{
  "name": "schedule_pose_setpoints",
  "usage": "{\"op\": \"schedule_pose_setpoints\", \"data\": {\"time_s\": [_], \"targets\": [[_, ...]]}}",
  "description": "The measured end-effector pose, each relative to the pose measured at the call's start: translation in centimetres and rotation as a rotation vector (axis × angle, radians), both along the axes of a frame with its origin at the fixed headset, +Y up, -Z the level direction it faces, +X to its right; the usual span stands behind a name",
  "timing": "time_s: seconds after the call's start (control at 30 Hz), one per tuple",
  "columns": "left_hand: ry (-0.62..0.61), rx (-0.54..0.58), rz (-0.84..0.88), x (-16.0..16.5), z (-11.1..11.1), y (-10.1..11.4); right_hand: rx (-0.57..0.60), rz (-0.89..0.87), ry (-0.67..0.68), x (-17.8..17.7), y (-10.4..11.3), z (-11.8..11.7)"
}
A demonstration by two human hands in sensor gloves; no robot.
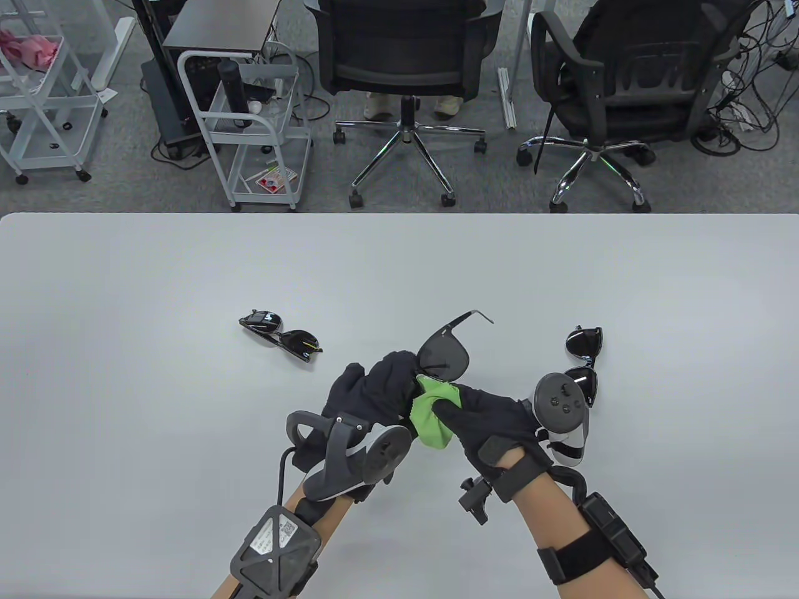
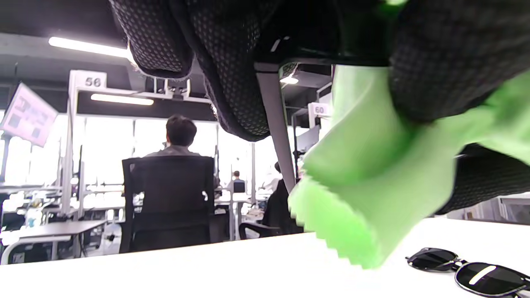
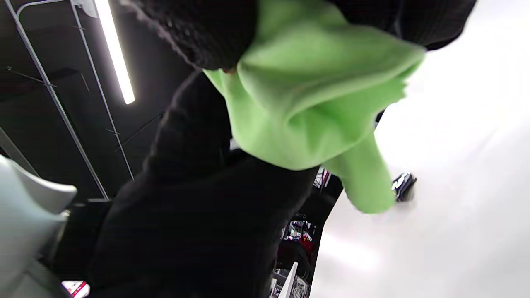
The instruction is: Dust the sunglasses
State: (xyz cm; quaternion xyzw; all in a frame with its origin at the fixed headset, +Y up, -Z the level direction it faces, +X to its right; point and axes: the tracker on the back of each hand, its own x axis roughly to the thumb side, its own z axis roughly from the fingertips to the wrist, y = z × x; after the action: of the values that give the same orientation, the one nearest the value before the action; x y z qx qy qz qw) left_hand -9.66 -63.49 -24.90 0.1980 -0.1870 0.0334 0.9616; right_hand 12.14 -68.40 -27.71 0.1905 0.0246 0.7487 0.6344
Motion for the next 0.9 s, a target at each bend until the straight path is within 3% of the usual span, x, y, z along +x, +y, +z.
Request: {"op": "schedule_pose_setpoints", "data": {"time_s": [0.1, 0.17, 0.33, 0.43, 0.53, 0.67, 0.77, 0.9], "targets": [[0.054, -0.011, -0.005, -1.0, -0.6, 0.1, -0.021, -0.112, -0.085, 1.3, 0.6, 0.1], [0.085, -0.024, -0.019, -1.6, -1.2, -0.1, 0.035, -0.156, -0.12, 2.3, 1.5, 0.2], [0.115, -0.066, -0.058, -2.9, -2.2, -0.8, 0.294, -0.224, -0.249, 5.2, 4.3, 1.2], [0.064, -0.088, -0.101, -3.2, -2.6, -1.0, 0.454, -0.105, -0.321, 5.7, 5.4, 1.9], [0.034, -0.101, -0.118, -3.1, -2.6, -1.3, 0.527, 0.091, -0.185, 4.4, 5.8, 1.9], [0.029, -0.096, -0.14, -3.2, -2.6, -1.3, 0.593, 0.117, -0.256, 3.6, 7.0, 2.8], [-0.007, -0.112, -0.167, -3.2, -2.6, -1.2, 0.636, 0.109, -0.434, 5.0, 7.9, 3.5], [-0.035, -0.103, -0.165, -2.9, -2.4, -1.2, 0.65, 0.237, -0.361, 5.0, 7.4, 3.1]]}}
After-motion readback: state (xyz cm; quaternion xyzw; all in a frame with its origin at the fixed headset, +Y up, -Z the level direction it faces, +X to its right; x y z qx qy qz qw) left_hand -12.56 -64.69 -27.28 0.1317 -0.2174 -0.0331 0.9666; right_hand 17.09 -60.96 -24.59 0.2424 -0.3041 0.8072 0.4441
